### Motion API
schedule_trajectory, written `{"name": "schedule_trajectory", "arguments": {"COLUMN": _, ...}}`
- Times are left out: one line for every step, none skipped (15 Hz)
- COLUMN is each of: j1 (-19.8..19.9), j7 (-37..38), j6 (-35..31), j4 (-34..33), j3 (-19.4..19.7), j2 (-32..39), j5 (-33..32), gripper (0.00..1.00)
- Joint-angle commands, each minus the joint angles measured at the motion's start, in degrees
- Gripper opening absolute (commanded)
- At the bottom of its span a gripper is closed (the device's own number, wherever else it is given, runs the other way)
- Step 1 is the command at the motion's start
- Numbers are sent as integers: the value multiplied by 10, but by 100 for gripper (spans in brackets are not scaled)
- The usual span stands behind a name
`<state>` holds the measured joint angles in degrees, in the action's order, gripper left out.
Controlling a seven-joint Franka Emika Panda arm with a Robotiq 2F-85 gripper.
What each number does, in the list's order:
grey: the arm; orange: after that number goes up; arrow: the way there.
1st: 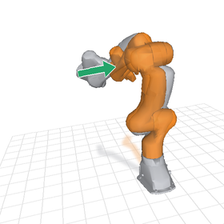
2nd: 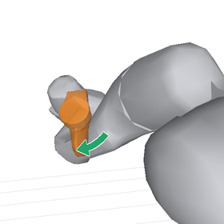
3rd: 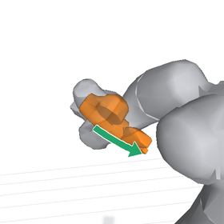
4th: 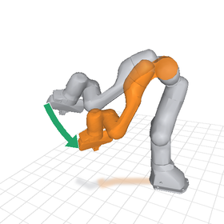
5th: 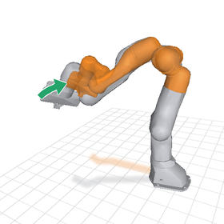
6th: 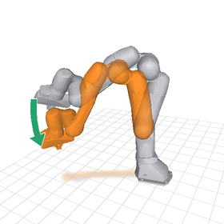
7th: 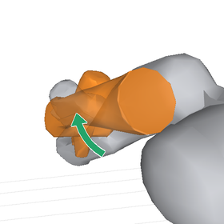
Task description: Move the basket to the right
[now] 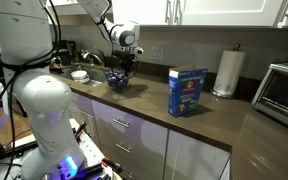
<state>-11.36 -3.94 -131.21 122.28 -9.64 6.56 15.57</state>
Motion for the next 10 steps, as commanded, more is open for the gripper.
{"name": "schedule_trajectory", "arguments": {"j1": 22, "j7": 12, "j6": 18, "j4": 15, "j3": 14, "j2": -50, "j5": -21, "gripper": 1}}
{"name": "schedule_trajectory", "arguments": {"j1": 28, "j7": 12, "j6": 20, "j4": 15, "j3": 21, "j2": -57, "j5": -26, "gripper": 1}}
{"name": "schedule_trajectory", "arguments": {"j1": 34, "j7": 11, "j6": 24, "j4": 14, "j3": 27, "j2": -62, "j5": -32, "gripper": 1}}
{"name": "schedule_trajectory", "arguments": {"j1": 40, "j7": 9, "j6": 26, "j4": 11, "j3": 33, "j2": -65, "j5": -38, "gripper": 1}}
{"name": "schedule_trajectory", "arguments": {"j1": 46, "j7": 8, "j6": 30, "j4": 8, "j3": 40, "j2": -67, "j5": -42, "gripper": 1}}
{"name": "schedule_trajectory", "arguments": {"j1": 53, "j7": 6, "j6": 34, "j4": 6, "j3": 47, "j2": -69, "j5": -43, "gripper": 1}}
{"name": "schedule_trajectory", "arguments": {"j1": 58, "j7": 7, "j6": 34, "j4": 3, "j3": 53, "j2": -69, "j5": -43, "gripper": 1}}
{"name": "schedule_trajectory", "arguments": {"j1": 65, "j7": 5, "j6": 36, "j4": -1, "j3": 59, "j2": -67, "j5": -38, "gripper": 1}}
{"name": "schedule_trajectory", "arguments": {"j1": 70, "j7": 4, "j6": 35, "j4": -4, "j3": 65, "j2": -64, "j5": -35, "gripper": 1}}
{"name": "schedule_trajectory", "arguments": {"j1": 76, "j7": 2, "j6": 34, "j4": -10, "j3": 71, "j2": -60, "j5": -29, "gripper": 1}}
